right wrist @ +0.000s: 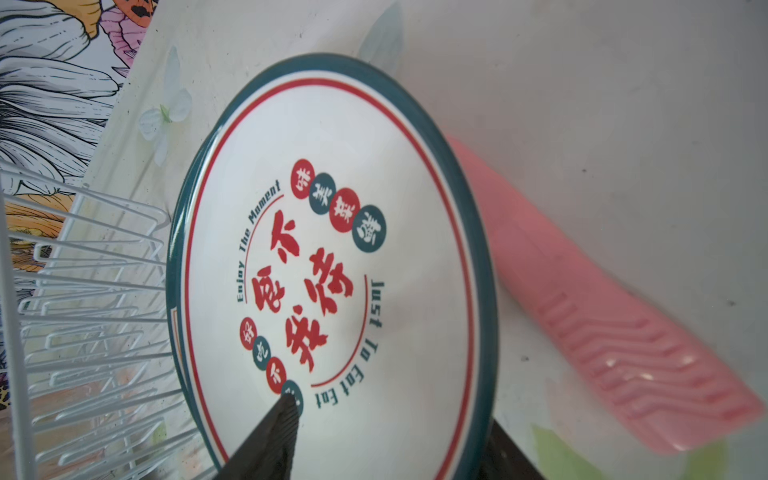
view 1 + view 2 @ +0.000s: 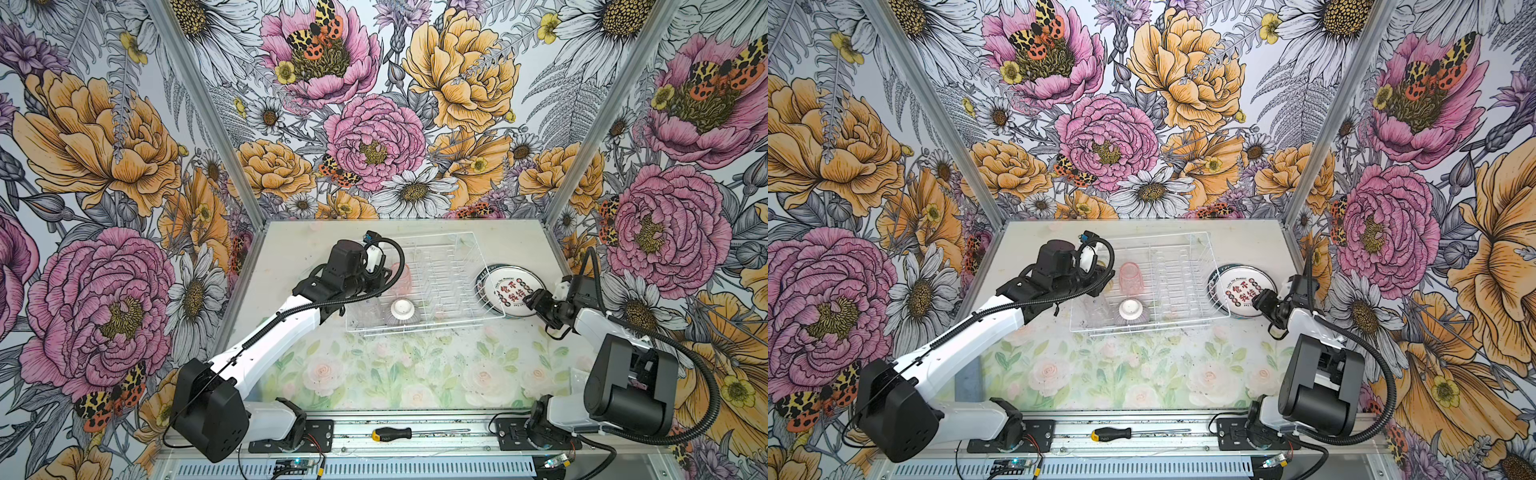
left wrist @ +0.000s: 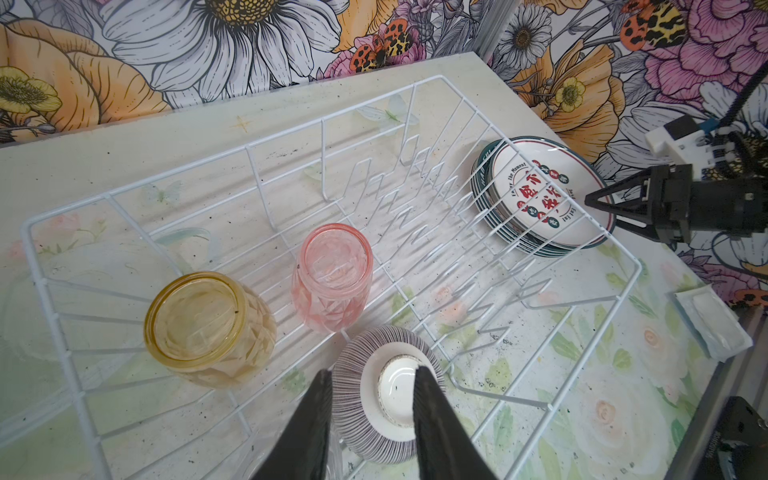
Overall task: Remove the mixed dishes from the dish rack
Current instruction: 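Open the right gripper to release the plate onto the stack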
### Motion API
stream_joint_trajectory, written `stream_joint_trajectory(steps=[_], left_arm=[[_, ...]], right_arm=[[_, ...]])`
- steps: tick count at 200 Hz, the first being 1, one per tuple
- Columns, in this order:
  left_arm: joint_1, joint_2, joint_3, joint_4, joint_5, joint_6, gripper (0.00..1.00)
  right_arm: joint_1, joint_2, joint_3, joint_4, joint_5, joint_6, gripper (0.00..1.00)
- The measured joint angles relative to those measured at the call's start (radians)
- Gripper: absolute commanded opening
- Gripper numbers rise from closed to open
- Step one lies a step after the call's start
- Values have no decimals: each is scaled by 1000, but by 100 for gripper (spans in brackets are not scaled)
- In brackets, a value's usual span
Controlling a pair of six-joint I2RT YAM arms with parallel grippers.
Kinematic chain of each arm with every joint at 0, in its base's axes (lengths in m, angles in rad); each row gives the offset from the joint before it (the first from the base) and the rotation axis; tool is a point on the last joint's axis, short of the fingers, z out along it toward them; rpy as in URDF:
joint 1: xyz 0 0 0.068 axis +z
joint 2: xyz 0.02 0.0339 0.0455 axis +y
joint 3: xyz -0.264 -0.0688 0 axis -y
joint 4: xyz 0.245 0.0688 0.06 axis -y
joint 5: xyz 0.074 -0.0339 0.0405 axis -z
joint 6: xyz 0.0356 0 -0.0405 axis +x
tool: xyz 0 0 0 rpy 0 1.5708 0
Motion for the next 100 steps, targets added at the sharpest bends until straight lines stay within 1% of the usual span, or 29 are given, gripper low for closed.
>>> stream_joint_trajectory(steps=[35,41,54,100], left_arm=[[0,0,0,0,0,0,35],[0,0,0,0,0,0,35],[0,0,0,0,0,0,35],[0,0,0,0,0,1,35]], right_arm=[[14,17,18,-5,14,-6,67],[17,20,20,-5,15,-8,69],[21,26,23,-6,18,-10,72],[28,31,29,-16,36,-11,73]])
